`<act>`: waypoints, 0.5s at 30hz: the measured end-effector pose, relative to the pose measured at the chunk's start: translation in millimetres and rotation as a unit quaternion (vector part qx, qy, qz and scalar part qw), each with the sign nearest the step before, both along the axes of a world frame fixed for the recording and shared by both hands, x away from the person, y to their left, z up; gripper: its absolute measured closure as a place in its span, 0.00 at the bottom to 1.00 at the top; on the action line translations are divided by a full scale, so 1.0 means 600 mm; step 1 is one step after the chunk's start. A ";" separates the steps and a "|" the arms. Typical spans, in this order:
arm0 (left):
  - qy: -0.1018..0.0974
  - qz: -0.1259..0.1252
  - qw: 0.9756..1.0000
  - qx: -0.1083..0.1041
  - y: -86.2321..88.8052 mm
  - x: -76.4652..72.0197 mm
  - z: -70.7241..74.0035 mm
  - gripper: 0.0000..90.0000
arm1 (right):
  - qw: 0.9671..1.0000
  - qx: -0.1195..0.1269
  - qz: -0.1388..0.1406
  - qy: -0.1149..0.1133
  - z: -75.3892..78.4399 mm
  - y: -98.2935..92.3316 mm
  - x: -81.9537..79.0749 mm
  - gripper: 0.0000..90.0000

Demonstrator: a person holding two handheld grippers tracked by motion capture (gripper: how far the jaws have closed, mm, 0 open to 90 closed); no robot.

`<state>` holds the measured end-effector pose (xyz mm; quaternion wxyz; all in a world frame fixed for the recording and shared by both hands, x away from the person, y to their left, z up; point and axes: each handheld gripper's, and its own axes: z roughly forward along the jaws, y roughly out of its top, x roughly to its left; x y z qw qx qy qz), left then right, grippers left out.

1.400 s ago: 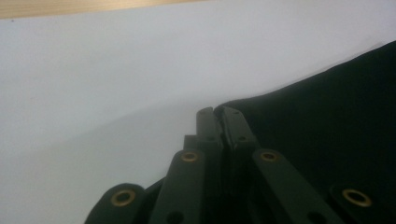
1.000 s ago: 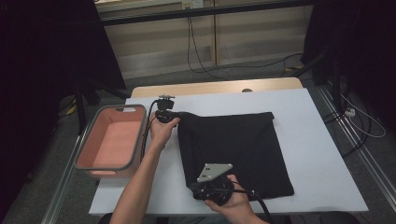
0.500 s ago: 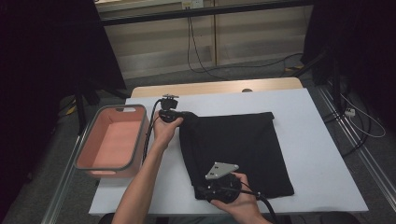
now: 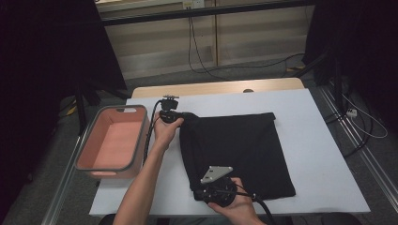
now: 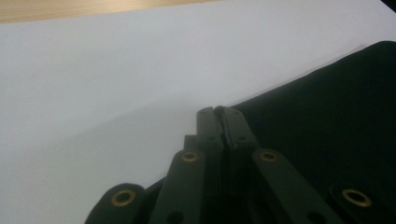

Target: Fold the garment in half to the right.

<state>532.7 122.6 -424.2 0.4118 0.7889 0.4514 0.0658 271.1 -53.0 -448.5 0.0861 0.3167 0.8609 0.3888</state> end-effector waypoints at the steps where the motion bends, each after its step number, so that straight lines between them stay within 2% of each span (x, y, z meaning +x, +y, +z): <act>1: 0.001 -0.001 1.000 -0.001 0.001 0.000 0.001 0.96 | 1.000 -0.004 0.003 -0.004 0.000 0.002 0.001 0.87; 4: 0.003 0.001 1.000 -0.006 0.004 0.000 0.003 0.97 | 1.000 0.000 0.004 -0.002 0.002 0.003 0.003 0.94; 9: 0.000 0.014 1.000 -0.026 0.017 0.002 0.012 0.97 | 1.000 0.026 0.004 -0.002 0.014 -0.003 0.005 0.95; 13: -0.002 0.015 0.999 -0.040 0.022 0.001 0.022 0.97 | 0.999 0.036 0.010 -0.017 0.030 -0.002 0.003 0.95; 15: -0.006 0.017 0.999 -0.040 0.024 -0.001 0.029 0.97 | 0.999 0.038 0.014 -0.019 0.034 -0.001 0.002 0.95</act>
